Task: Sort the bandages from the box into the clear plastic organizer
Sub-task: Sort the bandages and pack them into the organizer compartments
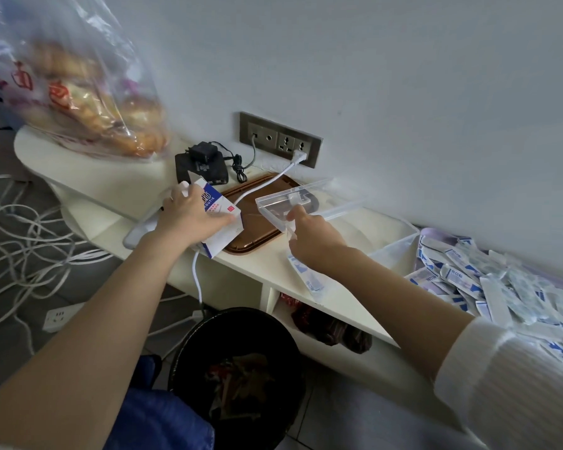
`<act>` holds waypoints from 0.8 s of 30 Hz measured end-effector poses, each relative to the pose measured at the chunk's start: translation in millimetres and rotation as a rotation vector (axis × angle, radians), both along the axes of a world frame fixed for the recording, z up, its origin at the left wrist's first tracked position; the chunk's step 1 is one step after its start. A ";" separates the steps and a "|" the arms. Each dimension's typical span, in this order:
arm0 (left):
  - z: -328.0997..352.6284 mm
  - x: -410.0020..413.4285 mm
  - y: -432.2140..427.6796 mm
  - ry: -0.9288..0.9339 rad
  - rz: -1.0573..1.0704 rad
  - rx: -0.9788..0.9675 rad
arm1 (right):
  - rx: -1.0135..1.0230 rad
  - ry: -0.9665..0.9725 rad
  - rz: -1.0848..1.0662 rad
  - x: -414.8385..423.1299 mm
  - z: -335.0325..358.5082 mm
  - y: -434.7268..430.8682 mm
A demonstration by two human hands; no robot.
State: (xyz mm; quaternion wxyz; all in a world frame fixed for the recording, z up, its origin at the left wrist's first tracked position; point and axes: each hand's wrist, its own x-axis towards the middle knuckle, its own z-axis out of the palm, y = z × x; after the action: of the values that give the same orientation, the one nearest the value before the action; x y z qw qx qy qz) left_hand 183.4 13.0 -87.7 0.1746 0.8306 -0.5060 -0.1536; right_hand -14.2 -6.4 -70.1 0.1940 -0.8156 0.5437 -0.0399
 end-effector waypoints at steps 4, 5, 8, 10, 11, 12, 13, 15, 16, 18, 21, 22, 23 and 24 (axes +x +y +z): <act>3.7 4.0 2.3 0.146 0.032 -0.096 | 0.012 0.013 -0.007 1.2 2.9 0.7; 5.3 3.7 3.0 0.153 0.037 -0.106 | 0.012 0.017 -0.013 2.0 3.2 0.6; 13.2 -1.4 3.5 0.144 0.008 -0.147 | 0.008 0.025 -0.041 5.2 3.6 1.4; 21.1 -6.4 1.9 0.107 -0.013 -0.242 | 0.009 0.029 -0.069 6.6 4.2 1.9; 24.9 -8.7 0.3 0.067 -0.022 -0.290 | 0.006 0.035 -0.081 7.5 4.8 2.1; 28.4 -10.9 -1.8 0.027 -0.034 -0.321 | -0.004 0.044 -0.094 8.7 5.3 1.9; 31.2 -13.0 -4.4 -0.004 -0.050 -0.330 | -0.018 0.053 -0.107 10.6 6.0 1.6; 33.6 -15.7 -11.1 -0.053 -0.087 -0.297 | -0.046 0.057 -0.135 16.8 6.4 1.1; 33.4 -16.7 -15.1 -0.081 -0.112 -0.270 | -0.053 0.050 -0.151 20.3 5.6 0.5; 33.5 -18.6 -22.5 -0.137 -0.162 -0.236 | -0.039 0.018 -0.182 28.0 1.2 -1.7; 35.1 -22.2 -31.3 -0.199 -0.182 -0.231 | -0.006 -0.060 -0.204 38.4 -4.7 -5.2; 36.1 -22.8 -34.3 -0.219 -0.178 -0.238 | 0.007 -0.093 -0.201 40.9 -5.7 -6.6; 37.0 -23.3 -36.3 -0.242 -0.170 -0.241 | 0.035 -0.130 -0.192 42.6 -6.6 -7.4; 38.3 -23.0 -38.6 -0.273 -0.161 -0.243 | 0.067 -0.175 -0.179 43.4 -6.6 -8.6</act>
State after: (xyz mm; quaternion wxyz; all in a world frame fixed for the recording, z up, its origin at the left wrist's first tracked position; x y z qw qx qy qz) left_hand 160.4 -25.6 -49.3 0.1905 0.7734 -0.6046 0.0092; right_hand 29.1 -15.0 -76.7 0.2633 -0.7503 0.5963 -0.1099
